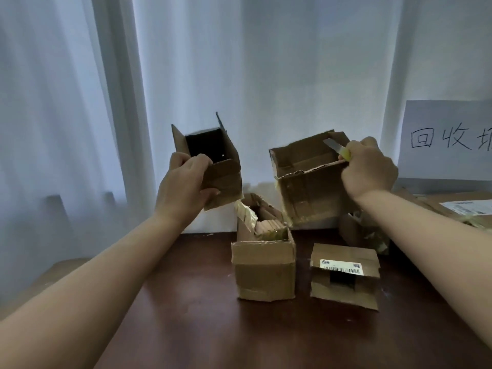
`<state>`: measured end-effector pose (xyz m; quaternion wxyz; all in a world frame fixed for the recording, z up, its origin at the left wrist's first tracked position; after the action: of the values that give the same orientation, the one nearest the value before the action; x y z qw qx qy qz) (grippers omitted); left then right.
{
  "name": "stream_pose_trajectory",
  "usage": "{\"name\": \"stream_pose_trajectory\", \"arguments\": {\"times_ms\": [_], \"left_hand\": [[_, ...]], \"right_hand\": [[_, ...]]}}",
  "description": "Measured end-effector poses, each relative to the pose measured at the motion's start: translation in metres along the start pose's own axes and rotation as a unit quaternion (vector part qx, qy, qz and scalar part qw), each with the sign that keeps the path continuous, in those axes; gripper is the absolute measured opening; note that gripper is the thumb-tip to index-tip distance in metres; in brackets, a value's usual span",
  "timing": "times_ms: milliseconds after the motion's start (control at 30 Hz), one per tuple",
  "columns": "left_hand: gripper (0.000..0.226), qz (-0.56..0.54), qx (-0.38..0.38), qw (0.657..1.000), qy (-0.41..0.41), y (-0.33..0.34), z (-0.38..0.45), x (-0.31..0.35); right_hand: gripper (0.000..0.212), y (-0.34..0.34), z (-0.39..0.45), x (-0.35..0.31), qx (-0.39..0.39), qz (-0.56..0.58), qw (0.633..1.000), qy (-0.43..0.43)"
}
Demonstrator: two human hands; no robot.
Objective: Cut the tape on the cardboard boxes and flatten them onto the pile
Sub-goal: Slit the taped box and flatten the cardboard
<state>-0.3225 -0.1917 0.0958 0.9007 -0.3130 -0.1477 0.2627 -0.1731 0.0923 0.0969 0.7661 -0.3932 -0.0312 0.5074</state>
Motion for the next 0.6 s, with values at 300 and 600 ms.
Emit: {"name": "stream_pose_trajectory", "arguments": {"times_ms": [300,600], "left_hand": [[0.043,0.072,-0.418,0.897,-0.123,0.101,-0.087,-0.055],[0.106,-0.186,-0.121,0.973,0.065,0.027,-0.031,0.053]], "right_hand": [[0.022,-0.035,-0.023,0.012,0.016,0.058,0.997,0.056],[0.008,-0.061,-0.033,0.015,0.002,0.151,0.989,0.000]]}}
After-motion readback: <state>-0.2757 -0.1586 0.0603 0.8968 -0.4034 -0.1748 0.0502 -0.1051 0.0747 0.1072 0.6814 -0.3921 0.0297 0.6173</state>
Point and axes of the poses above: each hand's wrist, its own z-axis towards the middle knuckle, its own y-axis out of the palm, x = y × z, the point moved 6 cm from there along z, towards the middle knuckle, and after that the axes turned 8 degrees about -x, right-handed, at the moved point
